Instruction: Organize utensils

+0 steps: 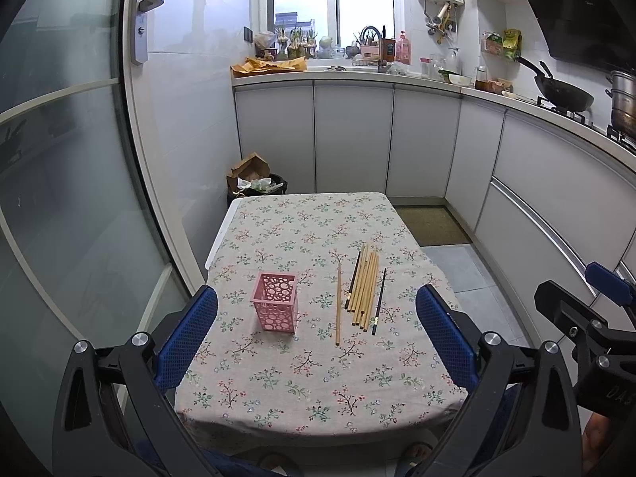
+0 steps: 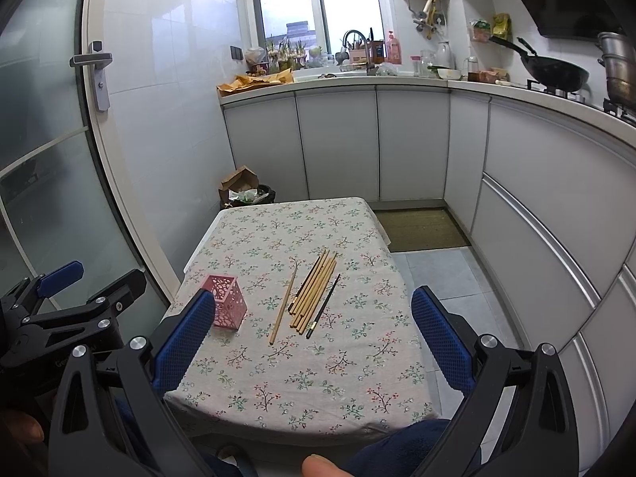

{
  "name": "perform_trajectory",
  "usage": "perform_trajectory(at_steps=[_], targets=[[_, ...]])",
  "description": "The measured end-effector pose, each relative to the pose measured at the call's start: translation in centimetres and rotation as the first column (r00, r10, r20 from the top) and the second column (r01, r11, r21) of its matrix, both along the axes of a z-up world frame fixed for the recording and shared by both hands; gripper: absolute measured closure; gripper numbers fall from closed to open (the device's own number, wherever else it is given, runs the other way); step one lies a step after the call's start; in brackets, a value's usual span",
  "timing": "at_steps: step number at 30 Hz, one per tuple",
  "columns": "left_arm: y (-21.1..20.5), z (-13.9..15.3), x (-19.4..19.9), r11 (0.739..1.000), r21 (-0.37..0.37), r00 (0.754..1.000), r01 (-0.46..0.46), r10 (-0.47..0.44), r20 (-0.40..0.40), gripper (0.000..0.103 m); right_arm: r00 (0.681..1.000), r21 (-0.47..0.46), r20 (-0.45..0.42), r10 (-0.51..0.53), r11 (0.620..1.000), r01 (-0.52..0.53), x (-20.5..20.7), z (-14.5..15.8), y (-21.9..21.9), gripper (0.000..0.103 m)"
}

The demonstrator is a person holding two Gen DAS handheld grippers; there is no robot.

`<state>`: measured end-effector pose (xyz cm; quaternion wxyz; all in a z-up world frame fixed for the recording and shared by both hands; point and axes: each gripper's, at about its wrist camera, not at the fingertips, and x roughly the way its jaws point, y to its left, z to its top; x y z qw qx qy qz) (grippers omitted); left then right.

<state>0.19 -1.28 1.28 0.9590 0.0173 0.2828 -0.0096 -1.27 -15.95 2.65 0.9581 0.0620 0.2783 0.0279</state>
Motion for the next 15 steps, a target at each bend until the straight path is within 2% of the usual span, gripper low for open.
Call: perform_trajectory(at_steps=[15], targets=[[-0.11, 0.2, -0.09, 1.0, 0.003, 1.0, 0.004, -0.004, 0.001, 0.007, 1.0, 0.0, -0.002, 0.003, 1.0, -0.003, 0.03, -0.02, 0.07, 0.007]])
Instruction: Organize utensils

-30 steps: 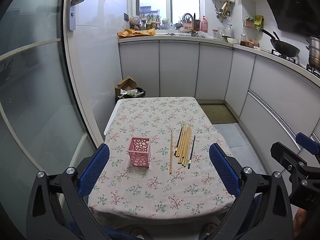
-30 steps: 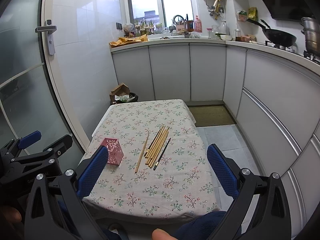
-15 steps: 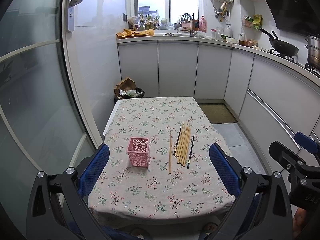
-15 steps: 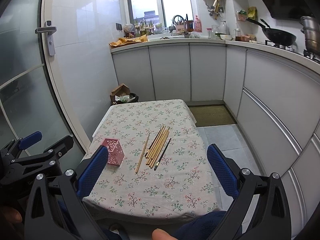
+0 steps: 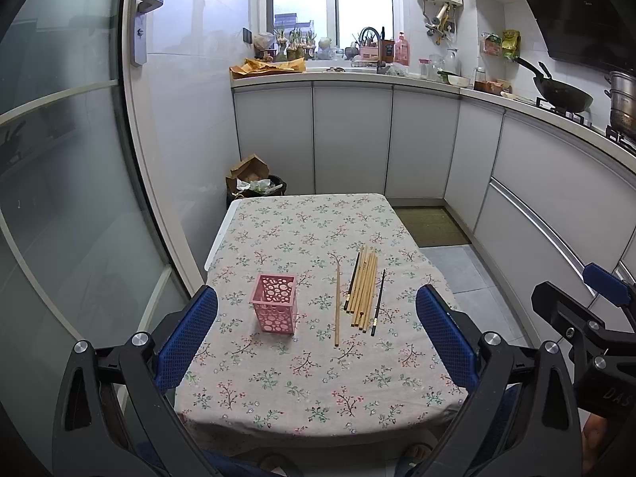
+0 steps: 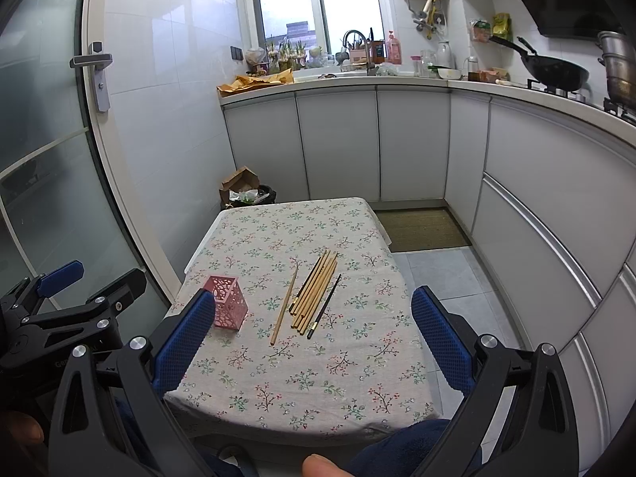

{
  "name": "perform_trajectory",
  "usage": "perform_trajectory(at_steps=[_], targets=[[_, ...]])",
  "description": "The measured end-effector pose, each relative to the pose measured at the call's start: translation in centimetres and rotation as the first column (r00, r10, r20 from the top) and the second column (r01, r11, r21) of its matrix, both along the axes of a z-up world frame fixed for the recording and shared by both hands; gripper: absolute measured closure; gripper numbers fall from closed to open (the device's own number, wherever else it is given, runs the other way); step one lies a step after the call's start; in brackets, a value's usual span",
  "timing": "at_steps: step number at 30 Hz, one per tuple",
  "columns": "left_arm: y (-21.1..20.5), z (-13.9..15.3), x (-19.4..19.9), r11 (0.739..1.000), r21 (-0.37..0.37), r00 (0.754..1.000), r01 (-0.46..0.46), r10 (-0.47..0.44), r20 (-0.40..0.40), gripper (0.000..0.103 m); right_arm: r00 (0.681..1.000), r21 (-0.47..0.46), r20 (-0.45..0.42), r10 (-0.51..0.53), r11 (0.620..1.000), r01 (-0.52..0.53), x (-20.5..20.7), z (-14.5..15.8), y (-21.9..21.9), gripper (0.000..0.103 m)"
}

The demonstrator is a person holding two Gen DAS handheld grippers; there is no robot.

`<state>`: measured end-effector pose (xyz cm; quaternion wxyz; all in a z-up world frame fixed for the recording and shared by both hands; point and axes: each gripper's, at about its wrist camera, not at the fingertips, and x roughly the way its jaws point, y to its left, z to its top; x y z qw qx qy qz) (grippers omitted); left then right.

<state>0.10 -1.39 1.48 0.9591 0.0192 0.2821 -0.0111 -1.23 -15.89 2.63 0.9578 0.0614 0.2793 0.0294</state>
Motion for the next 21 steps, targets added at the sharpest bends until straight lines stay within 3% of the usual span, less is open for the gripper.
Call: perform_trajectory(at_steps=[12, 16, 21], targets=[[0.7, -0.9, 2.5, 1.0, -0.02, 0.999, 0.002, -0.003, -0.036, 0.007, 1.0, 0.016, -0.03, -0.003, 1.0, 0.004, 2.5, -1.2, -0.3, 0.007], [1.8, -2.0, 6.1, 0.997, -0.078, 0.994, 0.016, -0.024, -0.103, 0.007, 0.987, 0.135, -0.163, 0.005, 0.991, 0.018, 8.2, -4.2, -2.5, 0.007], [1.2, -5.2, 14.0, 0.995, -0.094, 0.971, 0.026, -0.048, -0.234, 0.007, 0.914, 0.224, -0.406, -0.012, 0.968, 0.112, 17.8, -11.6, -4.6, 0.007]])
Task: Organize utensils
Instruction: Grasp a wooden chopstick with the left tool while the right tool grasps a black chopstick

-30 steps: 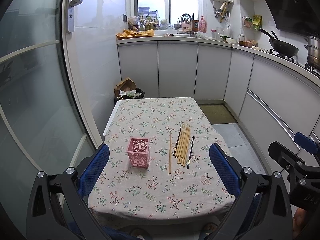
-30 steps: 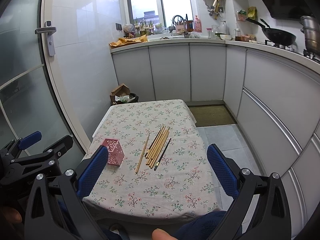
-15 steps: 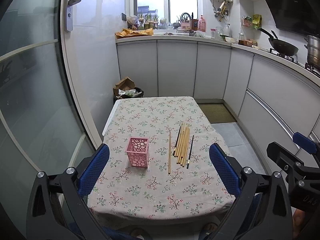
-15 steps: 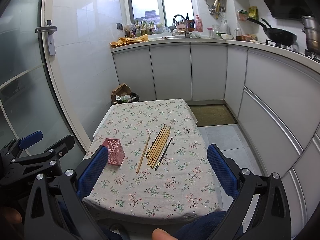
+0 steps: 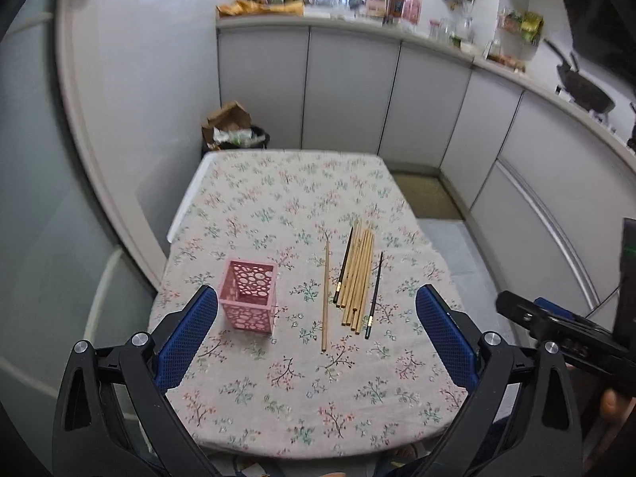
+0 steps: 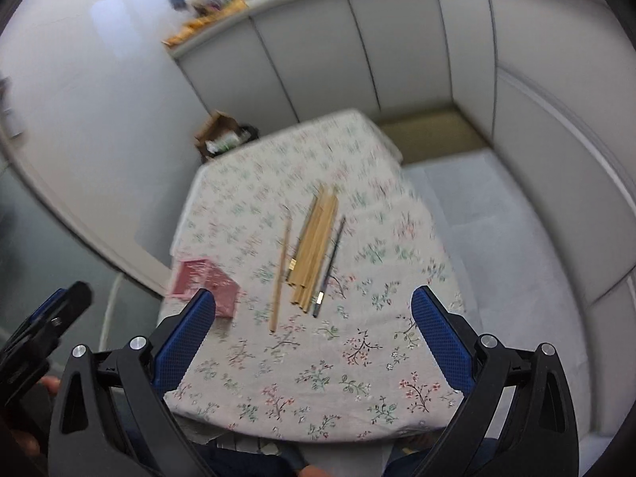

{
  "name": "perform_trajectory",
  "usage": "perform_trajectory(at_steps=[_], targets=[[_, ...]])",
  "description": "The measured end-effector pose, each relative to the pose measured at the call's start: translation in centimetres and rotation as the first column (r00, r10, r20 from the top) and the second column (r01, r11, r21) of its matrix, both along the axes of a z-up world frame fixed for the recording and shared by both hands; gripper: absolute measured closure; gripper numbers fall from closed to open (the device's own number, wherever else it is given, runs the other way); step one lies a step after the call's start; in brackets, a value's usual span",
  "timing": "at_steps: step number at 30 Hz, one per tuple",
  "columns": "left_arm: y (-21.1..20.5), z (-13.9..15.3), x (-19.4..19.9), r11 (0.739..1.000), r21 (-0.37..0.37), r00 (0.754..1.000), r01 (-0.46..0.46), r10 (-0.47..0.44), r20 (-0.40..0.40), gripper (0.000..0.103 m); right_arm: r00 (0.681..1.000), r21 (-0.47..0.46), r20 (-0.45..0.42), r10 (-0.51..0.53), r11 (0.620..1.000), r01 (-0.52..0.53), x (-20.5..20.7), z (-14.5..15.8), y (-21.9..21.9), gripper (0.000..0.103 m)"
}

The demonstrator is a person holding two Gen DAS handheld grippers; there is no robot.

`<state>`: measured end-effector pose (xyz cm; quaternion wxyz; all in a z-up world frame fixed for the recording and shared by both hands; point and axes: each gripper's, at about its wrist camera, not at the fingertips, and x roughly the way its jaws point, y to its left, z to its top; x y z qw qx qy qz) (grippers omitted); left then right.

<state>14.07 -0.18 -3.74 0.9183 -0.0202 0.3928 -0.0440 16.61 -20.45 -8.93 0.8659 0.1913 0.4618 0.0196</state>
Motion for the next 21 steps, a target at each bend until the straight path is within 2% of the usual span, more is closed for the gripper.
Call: perform_trajectory(at_steps=[3, 5, 9, 11, 13, 15, 17, 19, 21], targets=[[-1.3, -3.2, 5.1, 0.999, -0.027, 0.992, 0.036, -0.039, -0.117, 0.007, 0.996, 0.078, -0.077, -0.035, 0.996, 0.041, 4.0, -3.5, -1.2, 0.007], [-2.2, -5.3, 8.2, 0.998, -0.038, 0.985, 0.056, -0.062, -0.159, 0.007, 0.989, 0.147, -0.14, -0.046, 0.987, 0.067, 7.2, -5.8, -2.0, 0.007], [-3.7, -10.3, 14.3, 0.999, 0.012, 0.965, 0.036, -0.031, -0.262, 0.008, 0.977, 0.122, -0.21, -0.026, 0.991, 0.053, 12.3, -7.9, -2.2, 0.007], [-4.1, -12.8, 16.7, 0.999, 0.034, 0.955, 0.031, -0.02, -0.297, 0.01, 0.975, 0.118, -0.211, -0.073, 0.988, 0.099, 14.6, -9.0, -2.9, 0.007], [-4.2, -14.9, 18.5, 0.998, 0.05, 0.938, 0.034, -0.015, -0.346, 0.028, 0.972, 0.082, -0.191, -0.136, 0.985, 0.154, 15.6, -9.9, -3.7, 0.007], [-3.9, -17.2, 20.4, 0.999, 0.038, 0.914, 0.028, -0.01, -0.405, 0.041, 0.967, 0.041, -0.216, -0.138, 0.988, 0.15, 16.5, -11.4, -3.8, 0.007], [-3.6, -18.7, 21.8, 0.999, 0.034, 0.902, 0.02, -0.003, -0.431, 0.044, 0.964, 0.06, -0.249, -0.095, 0.992, 0.113, 17.4, -12.5, -3.7, 0.01], [-3.9, -19.7, 22.7, 0.997, 0.066, 0.9, 0.03, 0.002, -0.436, 0.046, 0.964, 0.055, -0.252, -0.089, 0.993, 0.107, 17.9, -12.7, -3.7, 0.01], [-4.4, -20.9, 23.6, 0.995, 0.085, 0.89, 0.046, -0.002, -0.457, 0.056, 0.966, 0.052, -0.252, -0.056, 0.996, 0.071, 18.4, -13.0, -3.1, 0.011]])
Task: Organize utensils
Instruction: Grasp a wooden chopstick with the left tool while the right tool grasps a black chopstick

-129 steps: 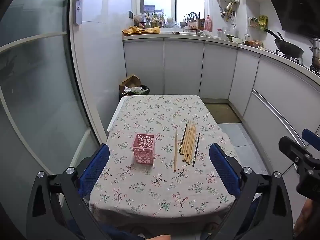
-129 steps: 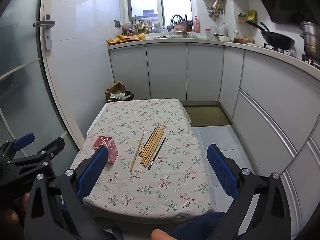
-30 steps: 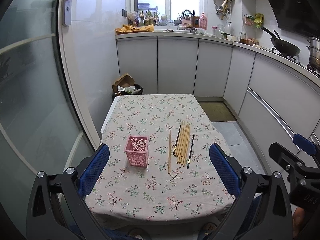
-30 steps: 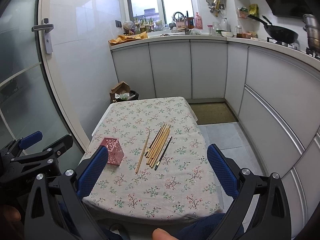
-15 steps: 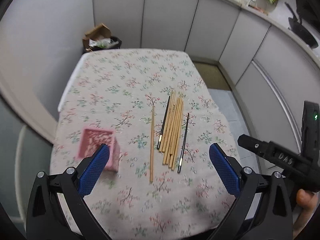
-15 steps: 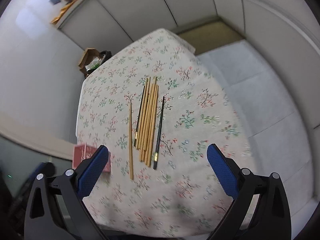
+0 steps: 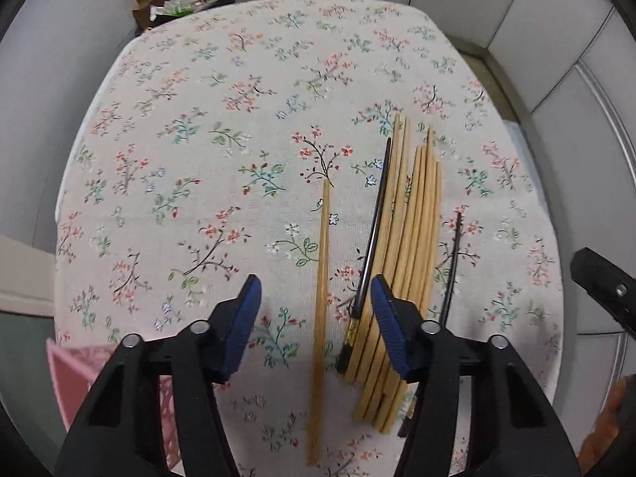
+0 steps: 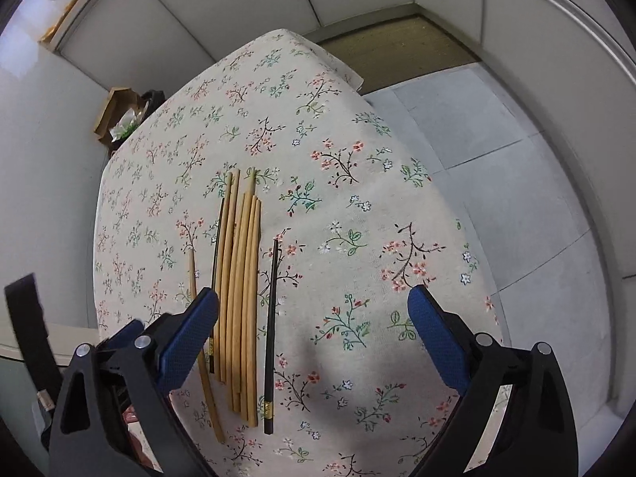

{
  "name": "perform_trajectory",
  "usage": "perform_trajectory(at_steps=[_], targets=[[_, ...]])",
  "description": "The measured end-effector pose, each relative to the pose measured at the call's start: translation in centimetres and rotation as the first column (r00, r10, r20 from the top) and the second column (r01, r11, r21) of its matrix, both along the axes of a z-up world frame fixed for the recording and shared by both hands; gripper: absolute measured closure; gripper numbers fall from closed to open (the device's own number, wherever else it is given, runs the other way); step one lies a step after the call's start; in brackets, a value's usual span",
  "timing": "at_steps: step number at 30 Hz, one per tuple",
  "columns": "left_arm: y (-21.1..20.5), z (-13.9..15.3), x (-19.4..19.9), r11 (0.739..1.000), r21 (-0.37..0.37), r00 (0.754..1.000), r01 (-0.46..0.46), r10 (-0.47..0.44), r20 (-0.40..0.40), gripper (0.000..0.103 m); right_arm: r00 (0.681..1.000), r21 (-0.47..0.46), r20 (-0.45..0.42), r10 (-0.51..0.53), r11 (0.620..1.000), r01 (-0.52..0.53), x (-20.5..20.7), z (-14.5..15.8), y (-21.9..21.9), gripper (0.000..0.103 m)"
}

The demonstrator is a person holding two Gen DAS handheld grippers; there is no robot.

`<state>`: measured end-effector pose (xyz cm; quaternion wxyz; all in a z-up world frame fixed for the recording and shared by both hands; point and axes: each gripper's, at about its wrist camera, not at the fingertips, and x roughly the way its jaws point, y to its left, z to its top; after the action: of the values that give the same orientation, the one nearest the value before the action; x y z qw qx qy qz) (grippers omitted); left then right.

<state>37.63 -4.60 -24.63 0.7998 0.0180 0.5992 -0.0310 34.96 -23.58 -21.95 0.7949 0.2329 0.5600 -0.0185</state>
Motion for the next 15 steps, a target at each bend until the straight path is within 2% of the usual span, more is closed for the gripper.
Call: perform_trajectory(at_steps=[3, 7, 10, 12, 14, 15], targets=[[-0.1, -1.7, 0.8, 1.0, 0.01, 0.999, -0.005, 0.006, -0.039, 0.068, 1.0, -0.001, -0.011, 0.012, 1.0, -0.012, 0.6, -0.7, 0.3, 0.019], [0.1, -3.4, 1.6, 0.999, 0.03, 0.997, -0.014, 0.017, -0.074, 0.078, 1.0, 0.009, -0.023, 0.008, 1.0, -0.008, 0.7, -1.2, 0.1, 0.026], [-0.2, -4.2, 1.8, 1.0, -0.004, 0.995, 0.003, -0.003, -0.095, 0.089, 1.0, 0.021, -0.021, 0.021, 1.0, -0.02, 0.9, -1.3, 0.4, 0.028], [-0.8, -4.1, 1.6, 0.999, -0.009, 0.996, 0.038, -0.038, -0.076, 0.097, 0.999, 0.037, -0.026, 0.026, 0.999, -0.025, 1.0, -1.7, 0.5, 0.037], [-0.8, -4.1, 1.4, 0.998, -0.059, 0.997, 0.026, -0.031, -0.077, 0.097, 0.998, 0.049, -0.051, 0.035, 0.998, -0.032, 1.2, -2.4, 0.8, 0.057], [-0.7, -4.1, 1.3, 0.997, -0.074, 0.996, 0.02, -0.026, -0.08, 0.097, 0.997, 0.053, -0.06, 0.038, 0.998, -0.035, 1.3, -2.7, 0.9, 0.06]])
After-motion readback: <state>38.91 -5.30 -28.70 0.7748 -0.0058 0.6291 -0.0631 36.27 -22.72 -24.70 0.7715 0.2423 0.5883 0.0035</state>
